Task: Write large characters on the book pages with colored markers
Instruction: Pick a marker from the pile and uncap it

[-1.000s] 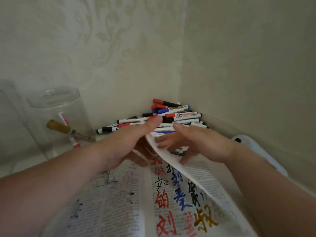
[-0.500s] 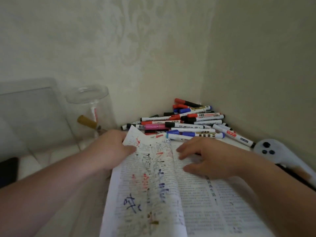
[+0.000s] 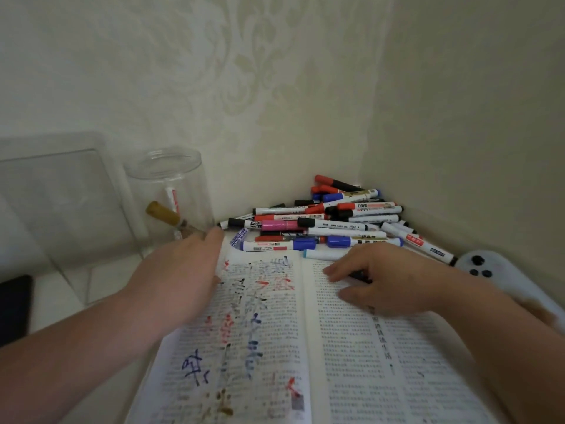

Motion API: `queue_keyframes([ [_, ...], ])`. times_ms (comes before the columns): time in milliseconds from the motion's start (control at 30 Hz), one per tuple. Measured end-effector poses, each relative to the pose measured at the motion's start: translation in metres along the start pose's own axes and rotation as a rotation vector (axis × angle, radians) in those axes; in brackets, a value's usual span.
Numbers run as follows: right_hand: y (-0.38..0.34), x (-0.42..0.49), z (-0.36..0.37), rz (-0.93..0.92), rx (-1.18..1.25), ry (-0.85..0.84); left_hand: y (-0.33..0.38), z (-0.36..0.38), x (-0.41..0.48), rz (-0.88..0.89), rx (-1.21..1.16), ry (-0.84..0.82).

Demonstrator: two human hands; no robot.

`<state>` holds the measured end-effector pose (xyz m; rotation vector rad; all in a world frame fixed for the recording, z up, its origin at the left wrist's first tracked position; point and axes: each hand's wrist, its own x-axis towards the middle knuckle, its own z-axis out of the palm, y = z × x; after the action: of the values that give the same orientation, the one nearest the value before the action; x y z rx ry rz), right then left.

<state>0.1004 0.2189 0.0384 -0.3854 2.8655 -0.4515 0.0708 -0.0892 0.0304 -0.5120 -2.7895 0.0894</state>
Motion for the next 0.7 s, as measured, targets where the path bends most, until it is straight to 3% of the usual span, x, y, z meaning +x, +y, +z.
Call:
queue_keyframes([
  [167,0.000,0.006,0.009,-0.051,-0.013,0.128,0.042,-0.009,-0.007,0.367,-0.049,0.261],
  [233,0.000,0.006,0.012,-0.062,-0.003,0.175,0.065,-0.009,-0.002,0.522,-0.062,0.239],
  [300,0.001,0.006,0.013,-0.069,0.003,0.240,0.080,-0.011,0.004,0.611,-0.040,0.083],
  [433,0.005,0.010,0.009,-0.011,-0.075,0.386,0.084,-0.007,0.017,0.378,0.014,-0.283],
  [700,0.003,0.017,0.006,0.206,-0.173,0.297,0.093,0.005,0.039,0.341,0.021,-0.333],
])
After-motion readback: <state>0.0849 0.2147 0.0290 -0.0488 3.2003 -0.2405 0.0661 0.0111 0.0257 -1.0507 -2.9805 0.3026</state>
